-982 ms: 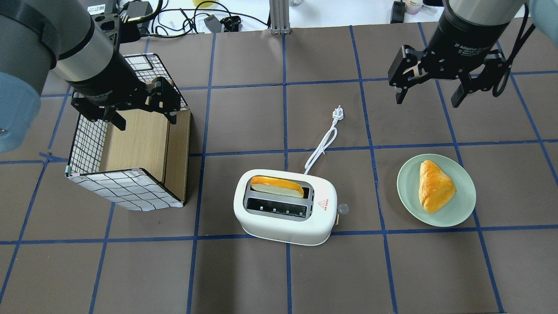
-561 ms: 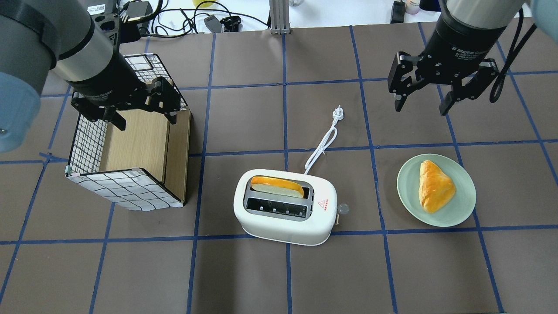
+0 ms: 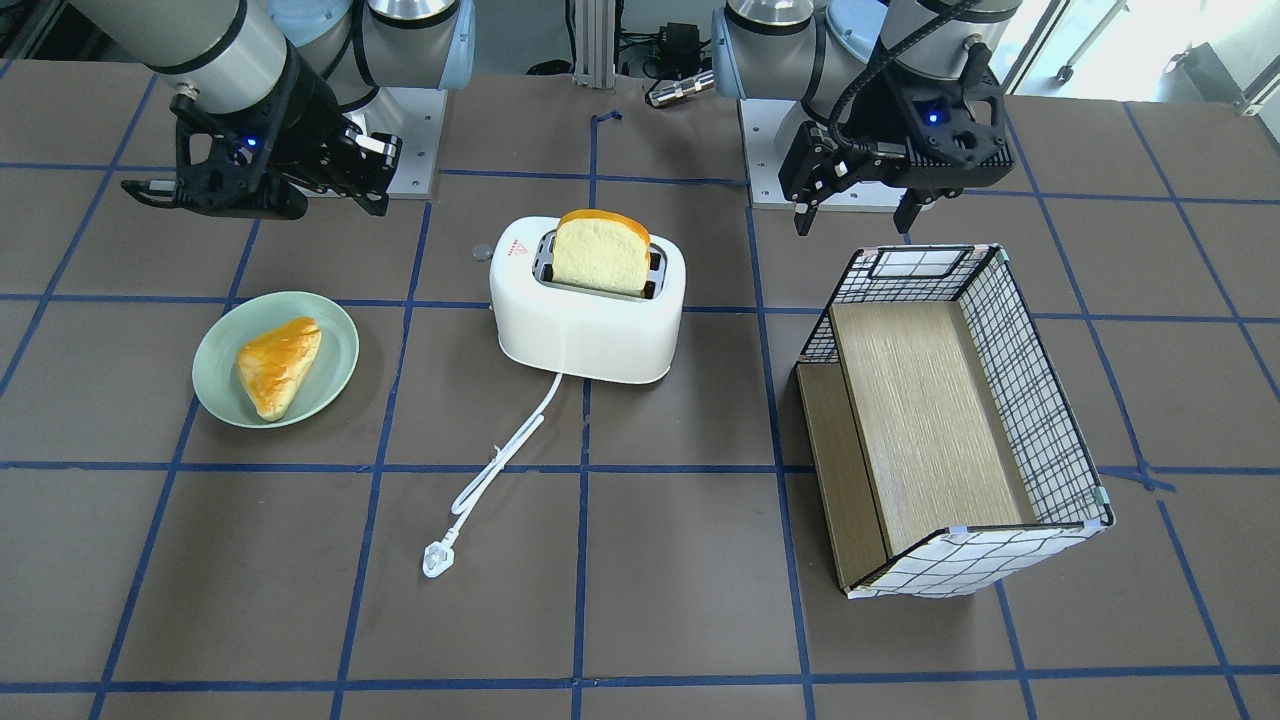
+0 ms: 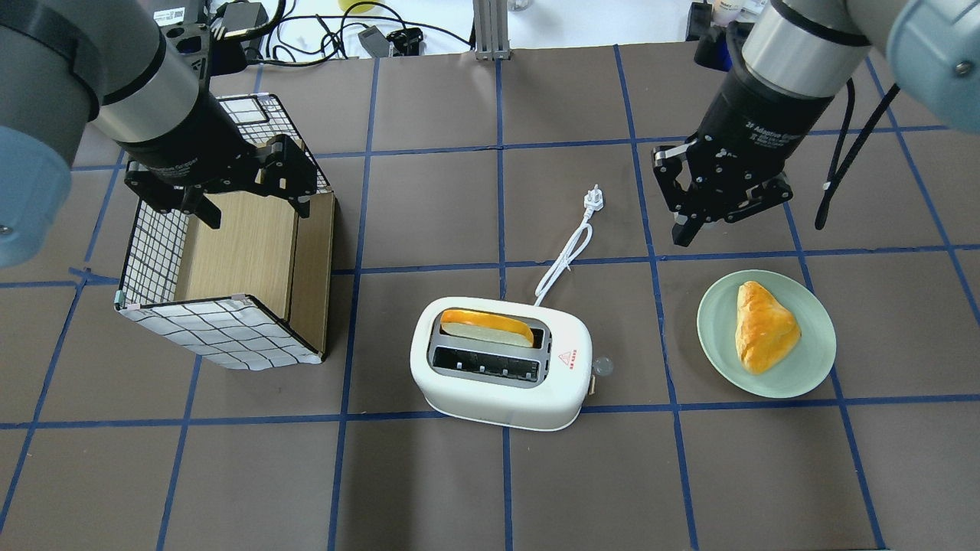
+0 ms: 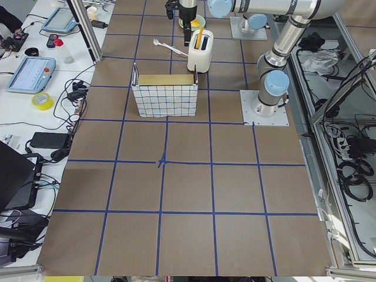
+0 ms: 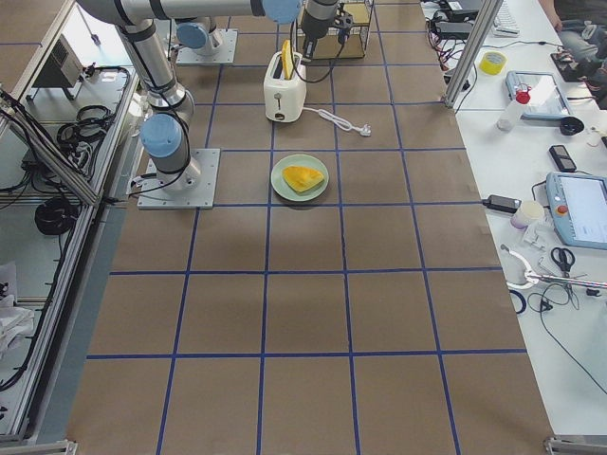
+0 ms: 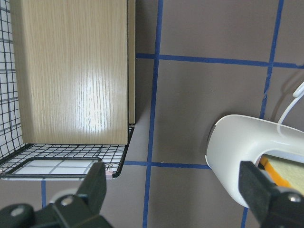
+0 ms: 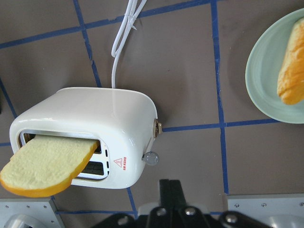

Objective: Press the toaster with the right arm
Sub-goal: 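Move the right gripper down toward the lever on the toaster's side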

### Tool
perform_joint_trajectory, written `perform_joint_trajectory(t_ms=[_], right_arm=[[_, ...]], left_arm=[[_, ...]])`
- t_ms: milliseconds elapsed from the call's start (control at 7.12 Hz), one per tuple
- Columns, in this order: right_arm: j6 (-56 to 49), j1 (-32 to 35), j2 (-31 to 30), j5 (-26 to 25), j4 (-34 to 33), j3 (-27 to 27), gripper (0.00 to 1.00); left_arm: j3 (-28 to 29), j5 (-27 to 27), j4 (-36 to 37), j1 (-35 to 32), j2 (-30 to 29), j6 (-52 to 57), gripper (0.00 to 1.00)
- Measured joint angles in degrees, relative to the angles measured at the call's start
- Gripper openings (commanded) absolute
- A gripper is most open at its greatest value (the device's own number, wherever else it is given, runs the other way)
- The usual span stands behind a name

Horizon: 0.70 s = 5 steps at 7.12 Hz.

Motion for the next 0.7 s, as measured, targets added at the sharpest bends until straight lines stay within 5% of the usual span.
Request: perform_joint_trajectory(t_ms=[702], right_arm=[[0.4, 2.6, 0.4, 2.9, -7.6, 12.6, 0.00]], left_arm=[[0.0, 0.0, 0.0, 0.0, 0.0, 0.0, 1.00]])
